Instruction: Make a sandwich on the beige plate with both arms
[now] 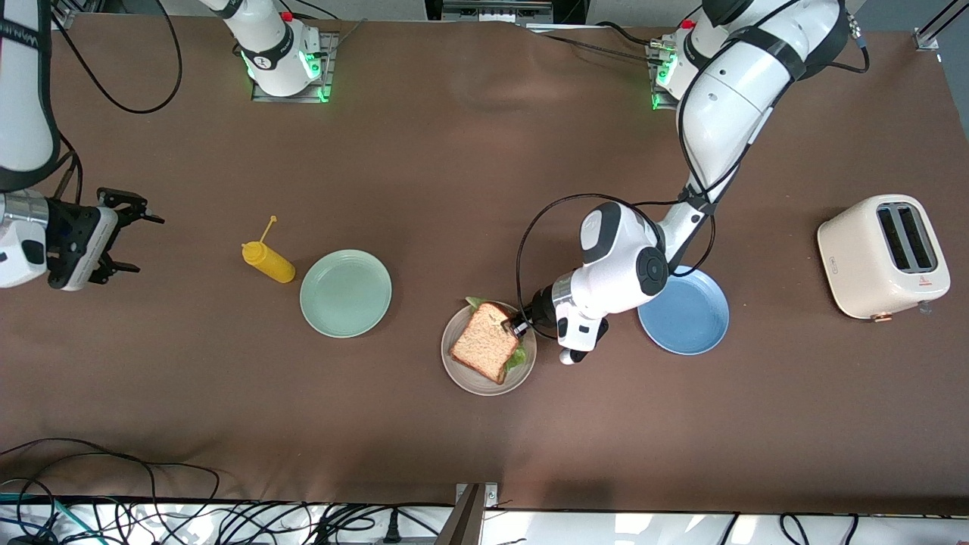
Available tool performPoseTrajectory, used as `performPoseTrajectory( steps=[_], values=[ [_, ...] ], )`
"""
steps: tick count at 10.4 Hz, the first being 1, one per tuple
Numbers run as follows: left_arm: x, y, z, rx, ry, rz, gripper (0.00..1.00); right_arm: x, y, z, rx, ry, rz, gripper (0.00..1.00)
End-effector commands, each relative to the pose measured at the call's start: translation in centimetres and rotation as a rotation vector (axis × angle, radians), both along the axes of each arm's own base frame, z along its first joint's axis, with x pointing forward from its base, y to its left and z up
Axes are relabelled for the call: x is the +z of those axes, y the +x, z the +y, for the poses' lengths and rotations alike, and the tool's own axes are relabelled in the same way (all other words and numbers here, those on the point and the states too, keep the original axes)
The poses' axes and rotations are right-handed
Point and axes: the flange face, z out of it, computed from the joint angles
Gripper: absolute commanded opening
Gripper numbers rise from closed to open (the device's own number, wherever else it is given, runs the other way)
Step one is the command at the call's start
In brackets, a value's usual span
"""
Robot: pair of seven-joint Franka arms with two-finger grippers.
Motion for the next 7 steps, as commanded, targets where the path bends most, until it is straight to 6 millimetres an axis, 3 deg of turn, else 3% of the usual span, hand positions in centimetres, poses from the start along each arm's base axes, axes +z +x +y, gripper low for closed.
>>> performPoseTrajectory(
  steps=[1, 2, 4, 5, 7],
  values=[
    [-0.1, 0.1, -0.1, -0.025, 0.021, -0.012, 0.53, 2.6, -2.0, 1.4, -0.214, -0.070, 0.006, 1.00],
    [0.0, 0.1, -0.1, -0.025, 0.020, -0.013, 0.59, 3.7, -2.2, 2.2, -0.312, -0.089, 0.013, 1.00],
    [0.1, 0.2, 0.0, -0.025, 0.022, -0.016, 0.92, 6.6, -2.9, 4.3, -0.487, -0.172, -0.002, 1.00],
    [0.2, 0.3, 0.2, -0.024, 0.024, -0.019, 1.00, 7.6, -3.4, 4.7, -0.558, -0.196, 0.012, 1.00],
    [0.6, 0.5, 0.6, -0.019, 0.023, -0.022, 1.00, 9.6, -4.0, 4.9, -0.671, -0.209, 0.027, 1.00]
  ],
)
